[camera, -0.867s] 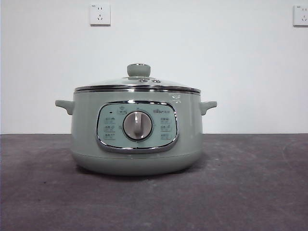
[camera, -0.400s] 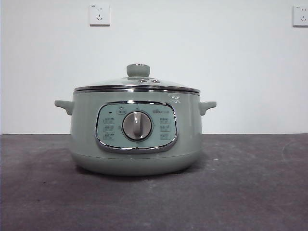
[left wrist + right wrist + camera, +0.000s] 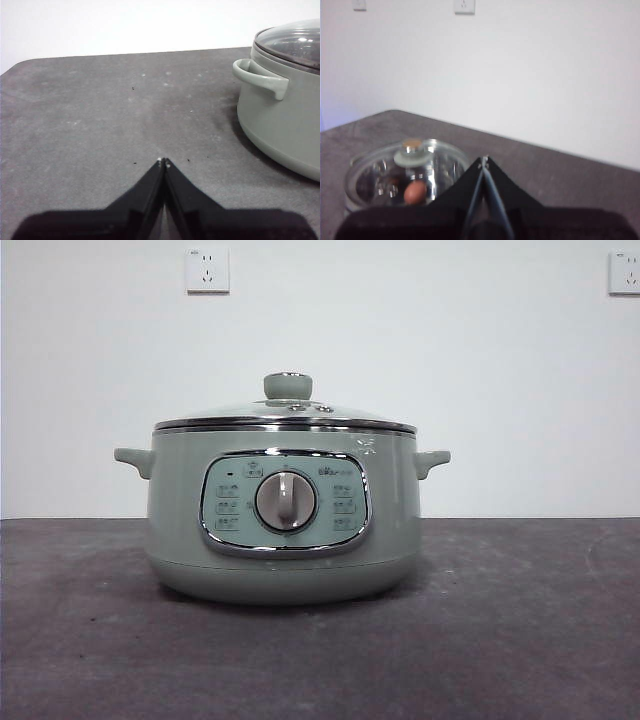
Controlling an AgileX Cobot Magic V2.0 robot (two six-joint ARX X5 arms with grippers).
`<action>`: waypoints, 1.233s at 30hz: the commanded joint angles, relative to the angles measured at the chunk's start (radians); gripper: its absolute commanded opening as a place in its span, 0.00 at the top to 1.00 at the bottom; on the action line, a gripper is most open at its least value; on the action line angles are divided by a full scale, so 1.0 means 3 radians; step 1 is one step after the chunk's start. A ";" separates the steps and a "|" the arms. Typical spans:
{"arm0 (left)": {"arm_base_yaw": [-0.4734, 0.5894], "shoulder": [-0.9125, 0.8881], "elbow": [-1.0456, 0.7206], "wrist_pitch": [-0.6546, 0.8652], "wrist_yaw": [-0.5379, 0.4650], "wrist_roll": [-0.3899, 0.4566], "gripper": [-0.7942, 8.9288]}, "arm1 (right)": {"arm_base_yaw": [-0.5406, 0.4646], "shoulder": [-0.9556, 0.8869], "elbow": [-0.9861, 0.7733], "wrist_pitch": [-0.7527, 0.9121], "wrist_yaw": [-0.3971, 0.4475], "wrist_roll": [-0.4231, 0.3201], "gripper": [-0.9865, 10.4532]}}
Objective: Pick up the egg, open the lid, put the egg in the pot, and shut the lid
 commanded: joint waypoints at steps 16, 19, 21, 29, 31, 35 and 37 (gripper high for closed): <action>0.0008 -0.0010 -0.0050 0.0006 -0.0004 -0.0019 0.92 | -0.0001 -0.0912 -0.1832 0.0661 0.0113 0.0214 0.91; 0.0008 -0.0010 -0.0050 0.0006 -0.0003 -0.0019 0.92 | -0.0001 -0.0980 -0.1985 0.0664 0.0122 0.0253 0.91; 0.0008 -0.0010 -0.0050 0.0008 -0.0003 -0.0019 0.92 | -0.0001 -0.0978 -0.2063 0.0660 0.0215 0.0340 0.91; 0.0008 -0.0010 -0.0050 0.0008 -0.0004 -0.0019 0.92 | 0.0000 -0.0978 -0.2167 0.0563 0.0278 0.0425 0.91; 0.0008 -0.0010 -0.0050 0.0008 -0.0003 -0.0019 0.92 | 0.0000 -0.0978 -0.2167 0.0563 0.0277 0.0427 0.91; 0.0008 -0.0010 -0.0050 0.0008 -0.0004 -0.0019 0.92 | 0.0000 -0.0978 -0.2167 0.0580 0.0275 0.0502 0.91; 0.0008 -0.0010 -0.0050 0.0008 -0.0003 -0.0019 0.92 | 0.0000 -0.0978 -0.2167 0.0580 0.0275 0.0502 0.91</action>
